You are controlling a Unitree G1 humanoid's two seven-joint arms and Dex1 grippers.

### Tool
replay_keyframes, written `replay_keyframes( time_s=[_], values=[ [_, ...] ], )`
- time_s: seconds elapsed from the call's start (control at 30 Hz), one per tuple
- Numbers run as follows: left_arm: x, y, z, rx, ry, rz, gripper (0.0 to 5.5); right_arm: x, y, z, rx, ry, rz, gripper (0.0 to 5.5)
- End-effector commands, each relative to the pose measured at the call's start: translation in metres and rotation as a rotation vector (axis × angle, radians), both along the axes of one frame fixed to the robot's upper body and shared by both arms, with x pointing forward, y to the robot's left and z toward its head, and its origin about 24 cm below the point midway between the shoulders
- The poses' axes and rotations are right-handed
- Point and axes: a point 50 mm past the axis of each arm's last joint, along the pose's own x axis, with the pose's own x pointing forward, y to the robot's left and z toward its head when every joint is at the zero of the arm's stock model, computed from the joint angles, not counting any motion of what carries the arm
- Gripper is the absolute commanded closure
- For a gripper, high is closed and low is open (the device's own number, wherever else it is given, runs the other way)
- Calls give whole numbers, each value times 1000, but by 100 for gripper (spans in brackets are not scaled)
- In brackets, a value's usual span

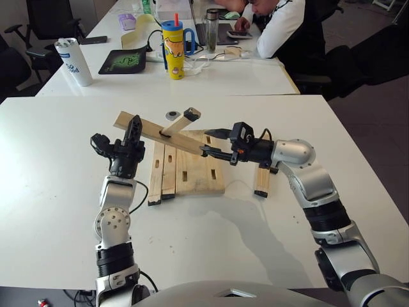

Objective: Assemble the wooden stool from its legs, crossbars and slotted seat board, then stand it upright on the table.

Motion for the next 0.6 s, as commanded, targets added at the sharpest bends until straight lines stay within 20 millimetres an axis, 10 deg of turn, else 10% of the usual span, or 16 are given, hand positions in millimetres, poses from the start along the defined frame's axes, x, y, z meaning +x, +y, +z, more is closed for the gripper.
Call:
replay_keyframes(
  time_s=[0.03, 0.6],
  values=[
    [5, 4, 4, 1, -1, 18, 446, 1, -5, 2, -22, -18, -4, 310],
    [9, 26, 8, -82, 15, 101, 446, -15, -4, -80, -488, 79, 150, 310]
  ],
)
